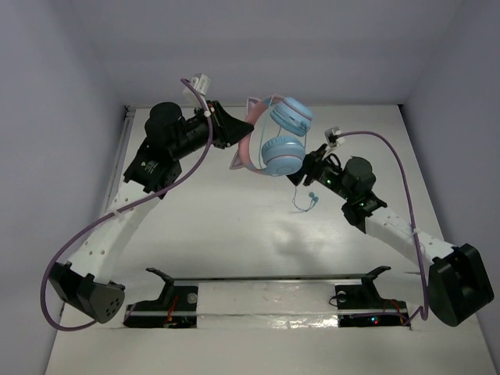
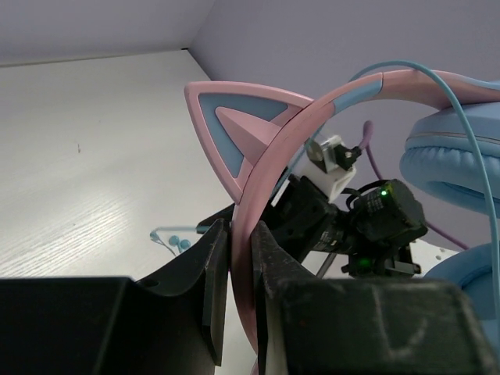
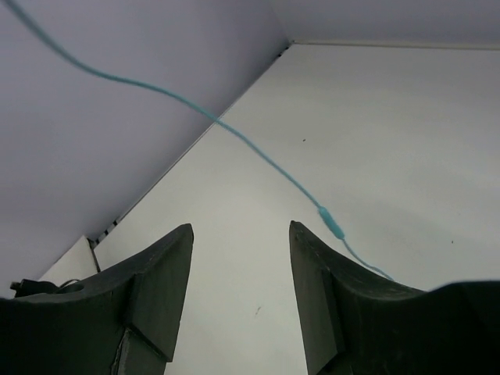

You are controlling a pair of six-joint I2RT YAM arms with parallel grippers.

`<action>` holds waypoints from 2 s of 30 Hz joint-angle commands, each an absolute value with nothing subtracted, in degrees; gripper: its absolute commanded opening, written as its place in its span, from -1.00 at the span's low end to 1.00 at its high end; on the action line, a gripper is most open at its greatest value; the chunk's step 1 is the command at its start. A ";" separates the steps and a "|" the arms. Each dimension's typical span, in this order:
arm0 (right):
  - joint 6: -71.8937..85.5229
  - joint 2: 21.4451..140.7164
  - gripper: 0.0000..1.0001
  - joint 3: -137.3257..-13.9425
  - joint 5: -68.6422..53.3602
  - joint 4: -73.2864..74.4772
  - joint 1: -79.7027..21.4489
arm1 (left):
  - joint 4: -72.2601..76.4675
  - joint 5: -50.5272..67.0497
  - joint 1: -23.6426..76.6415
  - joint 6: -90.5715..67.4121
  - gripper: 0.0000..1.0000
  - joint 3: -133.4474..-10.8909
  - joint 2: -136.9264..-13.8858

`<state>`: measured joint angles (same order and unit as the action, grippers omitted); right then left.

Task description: Wrap the headphones

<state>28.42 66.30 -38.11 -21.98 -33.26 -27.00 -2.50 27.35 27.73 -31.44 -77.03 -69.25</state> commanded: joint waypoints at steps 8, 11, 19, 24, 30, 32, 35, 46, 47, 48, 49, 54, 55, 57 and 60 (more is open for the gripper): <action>23.21 69.69 0.35 -38.94 -14.15 -30.94 -26.72 | -5.62 25.58 27.69 -31.82 -1.00 -87.44 -69.78; 23.90 72.15 0.37 -38.06 -15.20 -31.20 -26.72 | -10.09 23.73 27.69 -29.46 -1.00 -91.04 -70.57; 26.54 76.02 0.37 -33.67 -20.65 -36.89 -26.72 | -20.90 20.83 27.69 -24.96 -1.00 -96.76 -72.33; 27.50 82.34 0.13 -34.19 -21.53 -39.54 -26.72 | -24.60 19.07 27.69 -23.38 -1.00 -100.36 -72.33; 29.88 91.04 0.19 -36.47 -24.35 -47.81 -26.72 | -26.63 20.04 27.69 -23.29 -1.00 -103.71 -73.12; 29.88 91.67 0.19 -37.00 -23.82 -47.90 -26.72 | -27.59 19.51 27.69 -23.03 -1.00 -104.59 -73.30; 30.06 92.55 0.19 -36.65 -23.38 -48.78 -26.72 | -28.12 17.76 27.69 -22.94 -1.00 -105.99 -73.30; 32.70 92.64 0.19 -33.05 -20.04 -50.36 -26.72 | -26.55 14.15 27.69 -23.20 -1.00 -112.23 -76.20; 32.87 92.81 0.19 -32.96 -20.13 -50.62 -26.72 | -26.46 14.24 27.69 -23.12 -1.00 -112.41 -76.29; 33.31 93.42 0.15 -33.05 -20.30 -50.71 -26.72 | -26.46 14.24 27.69 -23.12 -1.00 -112.67 -76.72; 33.40 93.69 0.08 -33.13 -20.39 -50.71 -26.72 | -26.46 14.24 27.69 -23.03 -1.00 -112.76 -76.73; 33.57 94.31 -0.39 -33.40 -19.51 -49.57 -27.86 | -26.46 12.75 27.16 -22.50 -1.00 -112.76 -76.73; 33.57 94.13 -0.28 -33.31 -18.38 -48.96 -27.86 | -26.37 11.87 27.16 -22.41 -1.00 -112.59 -76.82; 33.75 93.96 0.05 -32.87 -17.41 -48.69 -28.48 | -26.10 11.87 26.54 -22.50 -1.00 -112.41 -76.90; 34.36 93.96 0.02 -32.87 -16.96 -47.90 -28.48 | -25.14 12.22 26.02 -22.59 -1.00 -112.06 -77.43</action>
